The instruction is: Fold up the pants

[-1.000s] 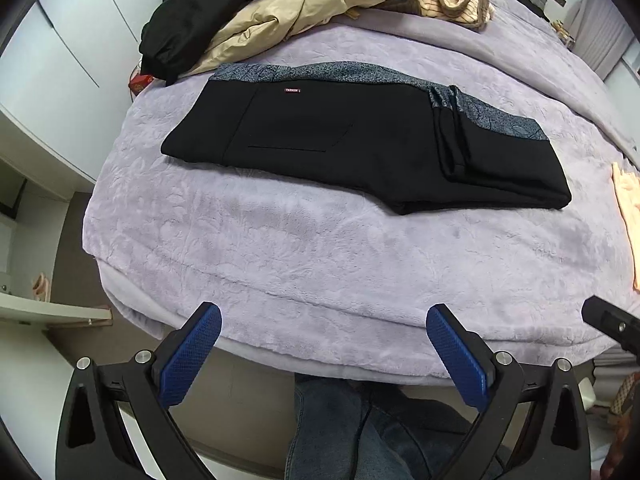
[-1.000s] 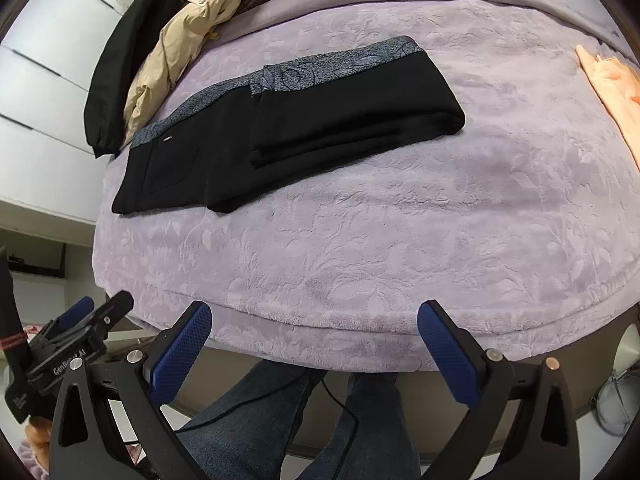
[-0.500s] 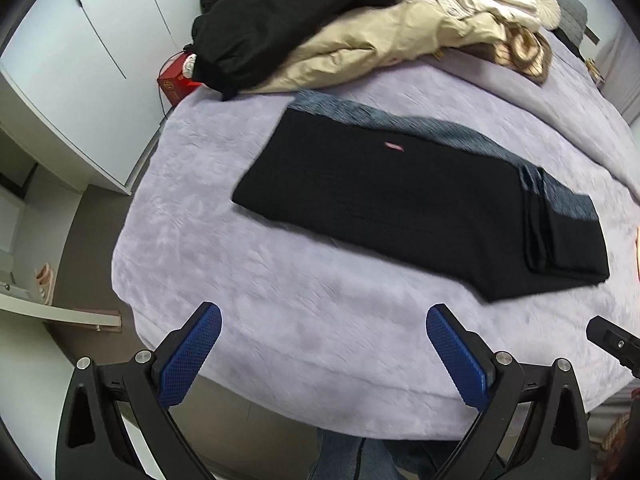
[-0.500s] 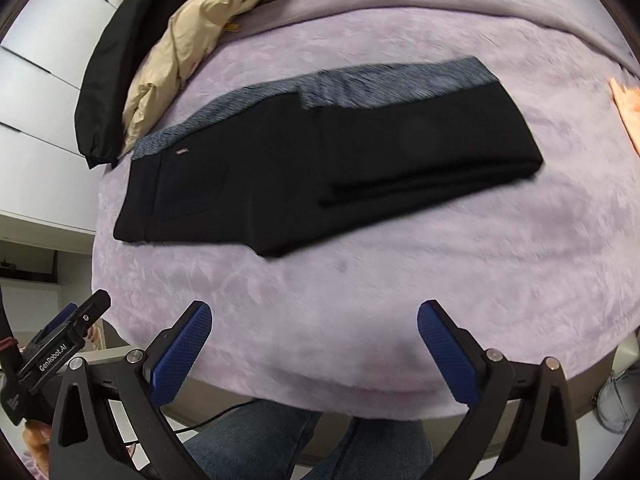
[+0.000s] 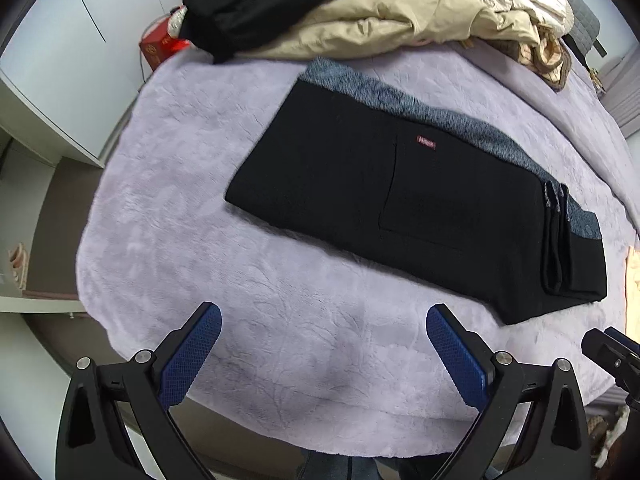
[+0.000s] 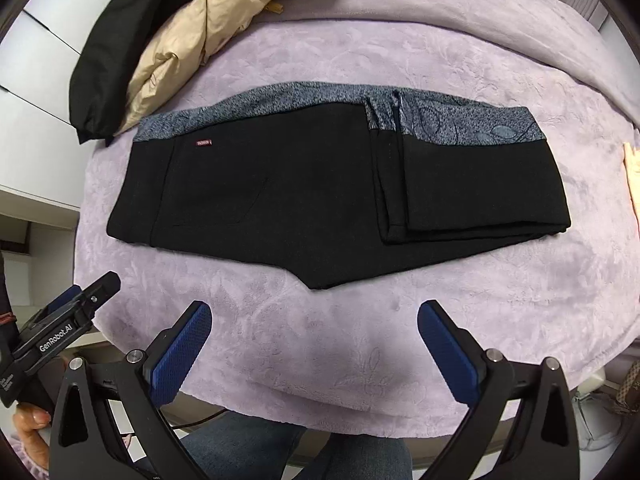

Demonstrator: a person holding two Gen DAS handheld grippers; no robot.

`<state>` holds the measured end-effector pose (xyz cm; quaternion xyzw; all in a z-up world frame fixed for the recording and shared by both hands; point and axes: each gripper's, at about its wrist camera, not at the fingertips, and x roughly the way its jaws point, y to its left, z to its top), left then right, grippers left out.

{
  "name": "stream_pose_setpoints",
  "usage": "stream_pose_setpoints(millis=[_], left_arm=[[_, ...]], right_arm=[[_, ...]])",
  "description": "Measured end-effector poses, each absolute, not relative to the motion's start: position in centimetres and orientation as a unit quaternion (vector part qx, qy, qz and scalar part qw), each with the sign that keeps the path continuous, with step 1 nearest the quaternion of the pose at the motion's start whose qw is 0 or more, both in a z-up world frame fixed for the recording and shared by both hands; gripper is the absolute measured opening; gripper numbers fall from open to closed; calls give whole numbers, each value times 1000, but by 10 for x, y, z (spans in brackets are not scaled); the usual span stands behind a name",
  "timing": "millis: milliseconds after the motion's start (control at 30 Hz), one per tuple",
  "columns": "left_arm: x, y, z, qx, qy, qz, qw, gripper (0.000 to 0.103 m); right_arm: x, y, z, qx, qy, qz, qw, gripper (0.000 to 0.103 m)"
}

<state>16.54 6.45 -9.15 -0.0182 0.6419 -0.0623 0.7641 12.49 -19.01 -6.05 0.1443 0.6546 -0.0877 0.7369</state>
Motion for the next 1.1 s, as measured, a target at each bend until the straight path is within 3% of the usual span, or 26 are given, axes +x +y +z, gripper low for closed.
stream_pose_setpoints(millis=[400,1100], left_arm=[[177,53,-112,-45,649,-87,755,103],[213,91,-129,-212,607,-44,765,103]], right_arm=[[129,-184,-76,129,683,-99,712,103],[199,-191,-123,57,696,-21,715,103]])
